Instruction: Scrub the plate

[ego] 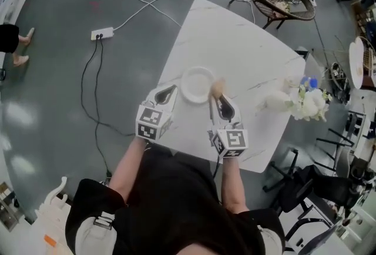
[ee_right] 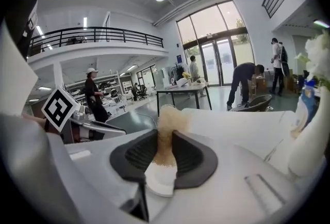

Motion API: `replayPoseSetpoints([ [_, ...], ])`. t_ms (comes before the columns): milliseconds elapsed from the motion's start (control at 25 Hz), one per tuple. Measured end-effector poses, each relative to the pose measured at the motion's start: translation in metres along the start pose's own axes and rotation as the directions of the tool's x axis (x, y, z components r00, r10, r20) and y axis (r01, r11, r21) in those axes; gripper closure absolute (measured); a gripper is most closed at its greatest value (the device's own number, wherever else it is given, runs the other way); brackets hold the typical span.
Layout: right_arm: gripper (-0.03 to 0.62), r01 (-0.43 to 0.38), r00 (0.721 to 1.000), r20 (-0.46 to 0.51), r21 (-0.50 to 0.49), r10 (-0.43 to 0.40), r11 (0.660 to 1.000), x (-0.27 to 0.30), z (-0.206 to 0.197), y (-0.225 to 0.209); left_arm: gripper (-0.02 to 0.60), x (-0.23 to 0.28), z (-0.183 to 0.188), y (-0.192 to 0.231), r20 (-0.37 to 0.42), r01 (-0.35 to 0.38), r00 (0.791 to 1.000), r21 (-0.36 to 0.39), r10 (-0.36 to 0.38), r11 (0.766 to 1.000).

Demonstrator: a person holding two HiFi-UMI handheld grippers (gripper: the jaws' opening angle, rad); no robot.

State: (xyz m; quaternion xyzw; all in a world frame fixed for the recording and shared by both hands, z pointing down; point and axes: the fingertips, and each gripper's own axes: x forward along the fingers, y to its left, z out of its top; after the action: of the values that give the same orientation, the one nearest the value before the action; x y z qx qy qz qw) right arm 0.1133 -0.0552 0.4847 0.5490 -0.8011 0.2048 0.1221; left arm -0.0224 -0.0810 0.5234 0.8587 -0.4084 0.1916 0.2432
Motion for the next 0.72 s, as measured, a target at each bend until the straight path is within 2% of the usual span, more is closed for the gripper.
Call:
replayPoseSetpoints([
  [280, 0.500, -0.062, 0.996, -0.066, 0.013, 0.062, 0.998, 0.033, -0.024, -0.014, 0.575, 0.037, -0.033, 0.007, -0.108, -0.012, 0.994, -0.082, 0.003, 0.997],
  [480, 0.500, -0.079, 0.992, -0.092, 0.033, 0.082, 0.996, 0.048, -0.037, -0.024, 0.568, 0.058, -0.062, 0.011, -0.234, -0.044, 0.972, -0.163, 0.005, 0.986],
  [520, 0.500, -0.084, 0.992, -0.096, 0.034, 0.087, 0.996, 0.051, -0.038, -0.025, 0.497, 0.061, -0.068, 0.011, -0.254, -0.043, 0.967, -0.182, -0.005, 0.982],
  [560, 0.500, -0.089, 0.991, -0.099, 0.034, 0.092, 0.995, 0.054, -0.039, -0.026, 0.455, 0.065, -0.073, 0.011, -0.272, -0.042, 0.962, -0.199, -0.014, 0.979],
  [720, 0.500, -0.101, 0.989, -0.106, 0.034, 0.104, 0.994, 0.062, -0.040, -0.029, 0.446, 0.075, -0.086, 0.011, -0.314, -0.056, 0.949, -0.249, -0.025, 0.967],
])
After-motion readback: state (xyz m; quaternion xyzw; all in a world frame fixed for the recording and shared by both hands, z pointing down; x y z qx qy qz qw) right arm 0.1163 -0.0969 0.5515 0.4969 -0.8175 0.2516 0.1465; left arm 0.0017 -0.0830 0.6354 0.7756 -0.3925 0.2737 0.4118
